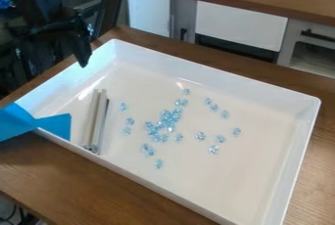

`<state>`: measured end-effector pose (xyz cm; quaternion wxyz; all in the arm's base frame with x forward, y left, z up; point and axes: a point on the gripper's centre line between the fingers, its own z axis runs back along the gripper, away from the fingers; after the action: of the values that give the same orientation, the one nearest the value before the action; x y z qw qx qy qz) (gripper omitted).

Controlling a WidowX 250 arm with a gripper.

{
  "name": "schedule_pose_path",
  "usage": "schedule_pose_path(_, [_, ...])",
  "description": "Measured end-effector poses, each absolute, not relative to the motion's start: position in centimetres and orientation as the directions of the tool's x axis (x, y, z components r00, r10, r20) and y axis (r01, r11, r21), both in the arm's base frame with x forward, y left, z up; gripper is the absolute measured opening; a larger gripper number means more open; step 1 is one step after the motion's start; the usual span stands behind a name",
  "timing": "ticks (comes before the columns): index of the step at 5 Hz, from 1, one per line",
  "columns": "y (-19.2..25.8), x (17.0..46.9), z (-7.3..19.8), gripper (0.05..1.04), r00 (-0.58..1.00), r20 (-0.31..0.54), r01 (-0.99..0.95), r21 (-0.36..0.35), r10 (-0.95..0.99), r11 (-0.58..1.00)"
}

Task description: Sweep into pile

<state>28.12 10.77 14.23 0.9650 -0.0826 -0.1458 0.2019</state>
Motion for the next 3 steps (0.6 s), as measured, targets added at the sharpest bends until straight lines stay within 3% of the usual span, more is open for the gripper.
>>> schedule_pose_path(3, [8.9, 29.0, 10.1, 1.0, 0.824, 0.266, -0.457, -0.208, 0.5, 0.865])
